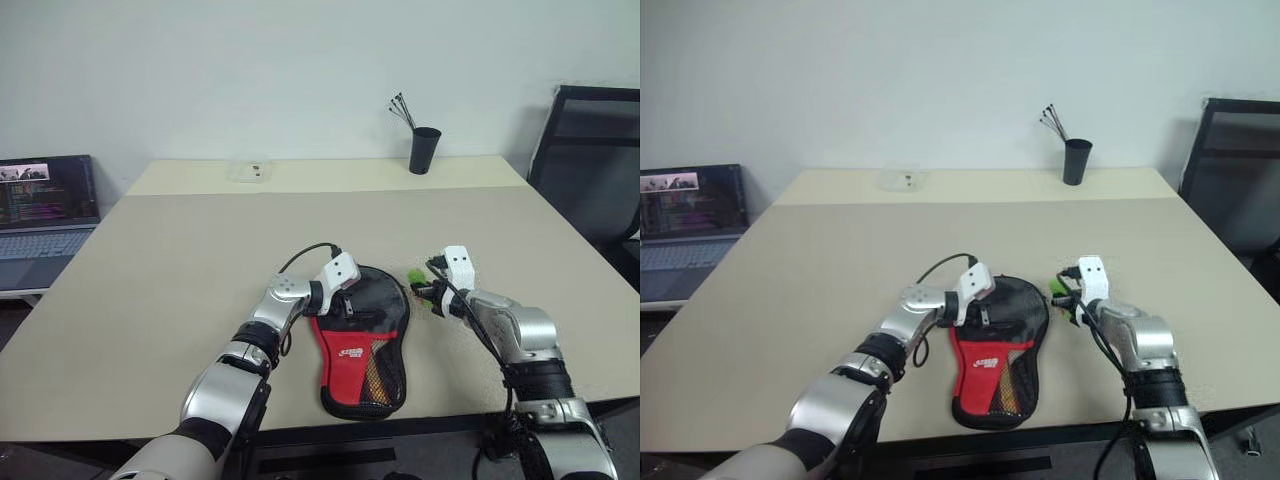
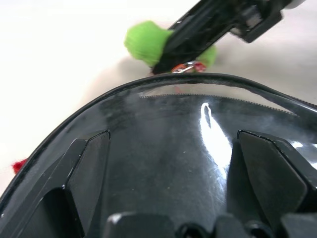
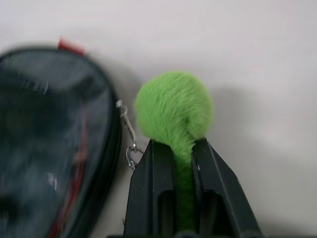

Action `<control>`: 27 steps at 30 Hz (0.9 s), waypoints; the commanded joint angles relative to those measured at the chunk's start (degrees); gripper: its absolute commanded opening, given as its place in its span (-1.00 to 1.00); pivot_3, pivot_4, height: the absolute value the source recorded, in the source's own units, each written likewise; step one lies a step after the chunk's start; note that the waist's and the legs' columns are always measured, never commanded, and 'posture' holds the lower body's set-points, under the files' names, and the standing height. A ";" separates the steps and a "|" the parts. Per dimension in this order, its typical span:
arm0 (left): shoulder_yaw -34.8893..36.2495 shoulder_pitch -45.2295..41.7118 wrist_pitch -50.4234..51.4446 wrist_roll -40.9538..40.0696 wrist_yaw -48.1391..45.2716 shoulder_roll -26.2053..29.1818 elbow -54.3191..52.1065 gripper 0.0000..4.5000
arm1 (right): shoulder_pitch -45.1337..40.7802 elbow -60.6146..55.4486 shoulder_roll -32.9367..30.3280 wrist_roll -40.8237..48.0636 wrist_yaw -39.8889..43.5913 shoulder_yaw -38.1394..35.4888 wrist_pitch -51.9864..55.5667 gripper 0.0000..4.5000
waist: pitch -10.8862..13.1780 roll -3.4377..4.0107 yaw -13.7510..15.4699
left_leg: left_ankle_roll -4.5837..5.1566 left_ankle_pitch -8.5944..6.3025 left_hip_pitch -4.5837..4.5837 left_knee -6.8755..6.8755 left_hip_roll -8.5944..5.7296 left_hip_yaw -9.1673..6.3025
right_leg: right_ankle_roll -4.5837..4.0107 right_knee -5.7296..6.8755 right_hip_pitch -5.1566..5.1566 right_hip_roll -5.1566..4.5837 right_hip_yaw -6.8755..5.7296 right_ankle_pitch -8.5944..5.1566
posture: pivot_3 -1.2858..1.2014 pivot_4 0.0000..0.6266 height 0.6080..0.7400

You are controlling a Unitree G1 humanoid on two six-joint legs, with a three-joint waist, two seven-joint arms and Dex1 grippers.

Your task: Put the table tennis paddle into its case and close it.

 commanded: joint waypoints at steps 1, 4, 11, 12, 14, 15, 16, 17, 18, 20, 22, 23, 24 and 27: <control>-2.47 1.91 1.29 2.04 -1.34 -0.40 1.41 1.00 | 2.01 -7.61 -3.34 -0.08 1.53 1.13 2.71 -1.00 | -0.04 0.05 0.05 | 0.00 0.00 0.00 0.00 -0.01 0.00 | 0.00 0.01 0.00 0.00 0.00 0.00 | 0.03 -0.52 1.00; -2.95 1.92 1.47 2.44 -1.88 -0.67 1.81 1.00 | 3.66 -12.27 -5.64 1.01 2.45 0.98 5.21 -1.00 | -0.08 0.08 0.11 | 0.00 0.00 0.04 0.02 -0.01 -0.01 | 0.00 0.03 0.02 0.00 -0.02 0.00 | 0.03 -0.52 1.00; -4.77 1.59 1.00 4.20 -2.64 -0.73 2.88 1.00 | 8.90 -23.61 -11.07 3.63 6.14 2.64 10.76 -1.00 | -0.17 0.07 0.76 | 0.00 0.00 0.04 0.01 -0.01 -0.03 | 0.00 -0.03 0.04 0.01 -0.02 -0.01 | 0.03 -0.52 1.00; -5.01 1.56 0.86 4.35 -2.74 -0.68 2.97 1.00 | 9.69 -24.99 -11.69 4.15 6.54 2.72 11.46 -1.00 | -0.17 0.07 0.87 | 0.00 -0.01 0.03 0.01 -0.01 -0.02 | 0.00 -0.04 0.04 0.01 -0.02 -0.01 | 0.03 -0.52 1.00; -5.43 1.44 0.73 4.59 -2.68 -0.58 3.20 1.00 | 11.51 -27.83 -13.16 5.08 7.45 2.99 12.75 -1.00 | -0.19 0.07 0.96 | 0.01 -0.01 0.04 0.01 -0.01 -0.02 | 0.00 -0.05 0.04 0.01 -0.02 -0.01 | 0.03 -0.52 1.00; -5.66 1.32 0.72 4.69 -2.55 -0.66 3.38 1.00 | 13.45 -29.96 -14.66 5.89 8.67 3.15 13.50 -1.00 | -0.20 0.07 1.04 | 0.01 -0.01 0.04 0.01 -0.01 -0.03 | 0.00 -0.05 0.04 0.01 -0.02 -0.01 | 0.03 -0.52 1.00; -5.87 1.20 0.70 4.77 -2.44 -0.76 3.54 1.00 | 15.25 -31.84 -15.98 6.77 9.76 3.18 14.20 -1.00 | -0.23 0.04 1.11 | 0.01 -0.01 0.04 0.01 -0.02 -0.04 | 0.00 -0.05 0.04 0.01 -0.03 -0.01 | 0.03 -0.52 1.00; -5.98 1.13 0.66 4.82 -2.40 -0.81 3.66 1.00 | 16.38 -33.05 -16.82 7.45 10.36 3.21 14.66 -1.00 | -0.24 0.03 1.15 | 0.01 -0.01 0.04 0.01 -0.01 -0.05 | 0.01 -0.07 0.05 0.01 -0.05 -0.02 | 0.03 -0.52 1.00; -6.12 1.03 0.66 4.91 -2.40 -0.95 3.78 1.00 | 17.86 -34.47 -17.82 8.33 11.22 3.19 15.13 -1.00 | -0.26 0.01 1.14 | 0.01 -0.02 0.03 0.00 -0.02 -0.06 | 0.00 -0.09 0.05 0.01 -0.06 -0.02 | 0.03 -0.52 1.00; -6.42 0.88 0.63 5.07 -2.30 -1.24 3.96 1.00 | 20.59 -37.16 -19.64 10.08 12.87 3.28 15.58 -1.00 | -0.30 0.02 1.23 | 0.01 -0.02 0.04 0.01 -0.02 -0.05 | 0.01 -0.10 0.06 0.01 -0.06 -0.02 | 0.03 -0.52 1.00; -6.77 0.73 0.61 5.12 -2.15 -1.60 4.14 1.00 | 23.24 -39.77 -21.03 11.79 14.05 3.20 16.00 -1.00 | -0.36 0.02 1.45 | 0.01 -0.02 0.03 0.01 -0.05 -0.11 | 0.01 -0.16 0.10 0.00 -0.11 -0.02 | 0.03 -0.52 1.00; -6.86 0.69 0.61 5.10 -2.15 -1.69 4.19 1.00 | 24.02 -40.59 -21.41 12.43 14.17 3.16 16.13 -1.00 | -0.38 0.02 1.58 | 0.02 -0.04 0.04 0.01 -0.05 -0.13 | 0.02 -0.21 0.14 0.00 -0.13 -0.03 | 0.03 -0.52 1.00; -6.99 0.61 0.57 5.17 -2.09 -1.87 4.26 1.00 | 25.23 -41.86 -21.97 13.26 14.61 3.27 16.18 -1.00 | -0.39 0.01 1.66 | 0.03 -0.05 0.03 0.01 -0.06 -0.14 | 0.02 -0.28 0.19 0.00 -0.15 -0.03 | 0.03 -0.52 1.00; -7.15 0.40 0.63 5.32 -1.86 -2.36 4.39 1.00 | 28.55 -45.37 -23.74 15.12 15.62 4.29 15.74 -1.00 | -0.43 0.02 1.99 | 0.10 -0.15 0.06 0.01 -0.07 -0.20 | 0.03 -0.52 0.38 -0.02 -0.24 -0.03 | 0.03 -0.52 1.00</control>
